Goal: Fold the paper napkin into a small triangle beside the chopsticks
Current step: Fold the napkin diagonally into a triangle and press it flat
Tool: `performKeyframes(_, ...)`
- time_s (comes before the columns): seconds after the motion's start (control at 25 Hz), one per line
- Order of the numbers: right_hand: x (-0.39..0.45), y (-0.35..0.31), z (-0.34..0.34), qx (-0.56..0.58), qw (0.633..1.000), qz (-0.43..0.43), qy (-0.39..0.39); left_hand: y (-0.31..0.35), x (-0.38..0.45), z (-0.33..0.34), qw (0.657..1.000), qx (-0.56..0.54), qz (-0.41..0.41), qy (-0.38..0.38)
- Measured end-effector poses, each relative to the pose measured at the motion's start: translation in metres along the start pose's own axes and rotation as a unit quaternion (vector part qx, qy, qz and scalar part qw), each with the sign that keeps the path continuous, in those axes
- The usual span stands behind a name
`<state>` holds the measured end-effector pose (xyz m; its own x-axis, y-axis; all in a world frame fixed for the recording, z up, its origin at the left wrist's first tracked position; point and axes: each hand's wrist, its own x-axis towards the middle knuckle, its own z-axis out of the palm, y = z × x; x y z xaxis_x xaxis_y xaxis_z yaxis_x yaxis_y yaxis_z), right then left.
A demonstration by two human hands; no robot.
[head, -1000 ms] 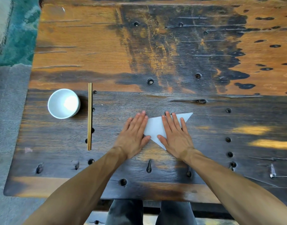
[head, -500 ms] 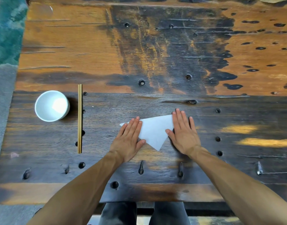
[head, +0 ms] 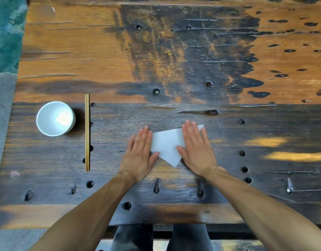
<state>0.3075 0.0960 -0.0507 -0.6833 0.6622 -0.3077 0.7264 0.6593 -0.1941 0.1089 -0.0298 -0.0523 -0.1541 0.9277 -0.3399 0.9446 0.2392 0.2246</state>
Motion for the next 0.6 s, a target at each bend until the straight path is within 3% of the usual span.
performKeyframes(0.08,0.004,-0.021,0.009,-0.021,0.998,-0.063,-0.017,0.024,0.006,0.006,0.998,0.0,0.058,-0.007)
performKeyframes(0.24,0.003,-0.006,0.016,-0.057,0.995,-0.04,-0.067,0.027,0.005,0.015,0.996,0.042,0.068,-0.044)
performKeyframes(0.48,-0.014,0.042,0.009,-0.015,0.992,0.116,-0.054,-0.026,-0.018,0.011,0.998,0.038,-0.042,-0.016)
performKeyframes(0.6,-0.014,0.038,-0.002,-0.006,0.992,0.127,-0.022,-0.025,-0.017,0.002,0.995,0.004,-0.096,0.013)
